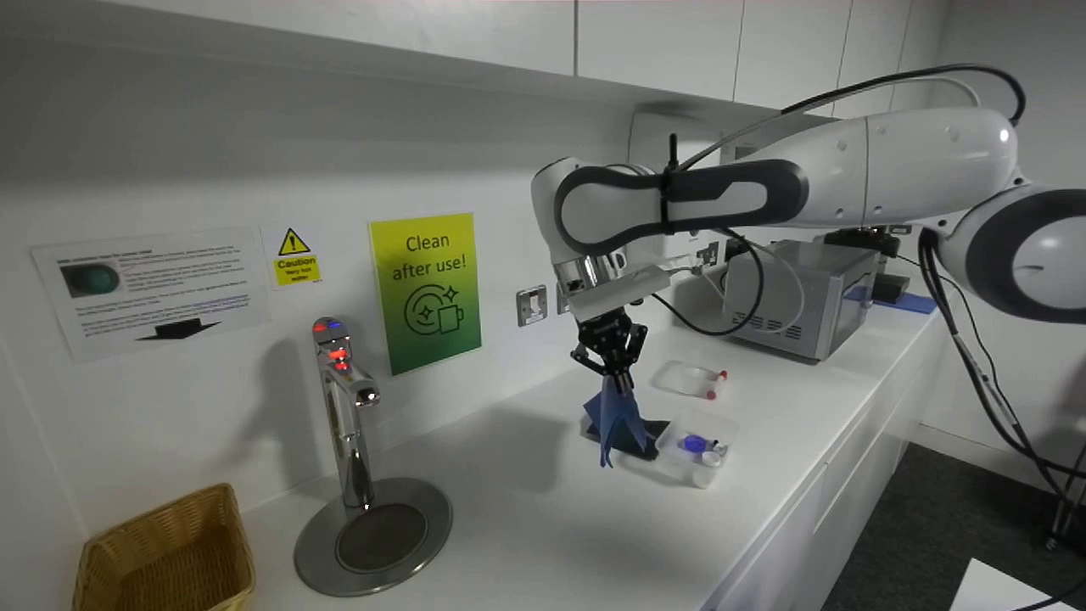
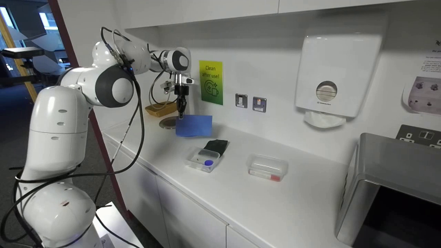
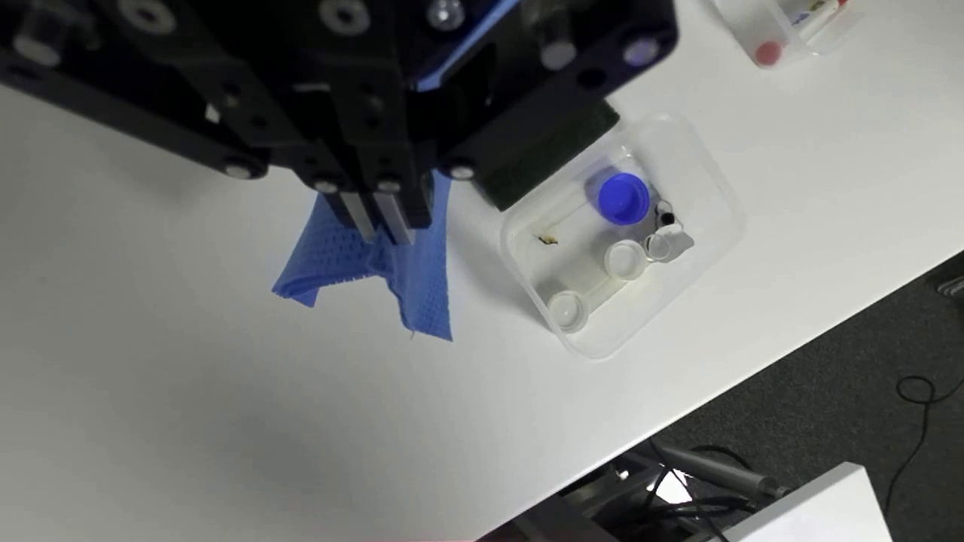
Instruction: Move the lunch with the blue cloth closer to the edge, remove the blue cloth and put it on the counter
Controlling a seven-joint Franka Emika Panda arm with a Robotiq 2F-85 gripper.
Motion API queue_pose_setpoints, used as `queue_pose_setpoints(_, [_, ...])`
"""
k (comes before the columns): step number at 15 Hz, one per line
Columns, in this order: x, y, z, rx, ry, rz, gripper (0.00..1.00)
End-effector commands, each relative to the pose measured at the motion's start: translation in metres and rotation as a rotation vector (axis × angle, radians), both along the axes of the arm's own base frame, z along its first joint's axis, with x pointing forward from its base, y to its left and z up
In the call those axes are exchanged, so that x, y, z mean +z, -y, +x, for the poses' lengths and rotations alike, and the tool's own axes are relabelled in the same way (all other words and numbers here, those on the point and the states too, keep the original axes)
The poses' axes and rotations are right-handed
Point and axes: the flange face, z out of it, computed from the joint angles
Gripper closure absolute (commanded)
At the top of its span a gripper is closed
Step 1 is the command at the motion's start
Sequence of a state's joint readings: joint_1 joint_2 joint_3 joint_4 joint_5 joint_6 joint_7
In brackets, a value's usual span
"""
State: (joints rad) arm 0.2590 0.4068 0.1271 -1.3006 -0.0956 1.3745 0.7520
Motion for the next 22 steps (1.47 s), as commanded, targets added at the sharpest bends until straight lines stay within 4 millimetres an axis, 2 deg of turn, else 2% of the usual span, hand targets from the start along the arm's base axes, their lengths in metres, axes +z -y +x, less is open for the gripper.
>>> queue_pose_setpoints(1, [-0.018, -0.015, 0.017, 0.116, -0.119, -0.01, 0.99])
queue_pose_setpoints(4, [-0.036, -0.028, 0.019, 0.196, -0.19, -0.051, 0.99])
queue_pose_setpoints(10, [-0.045, -0.049, 0.017, 0.418, -0.23, -0.261, 0.99])
queue_pose_setpoints(13, [-0.057, -0.059, 0.017, 0.557, -0.258, -0.322, 0.99])
queue_pose_setpoints(16, [-0.064, -0.066, 0.018, 0.658, -0.276, -0.331, 0.99])
queue_pose_setpoints(22, [-0.074, -0.083, 0.027, 0.776, -0.204, -0.242, 0.99])
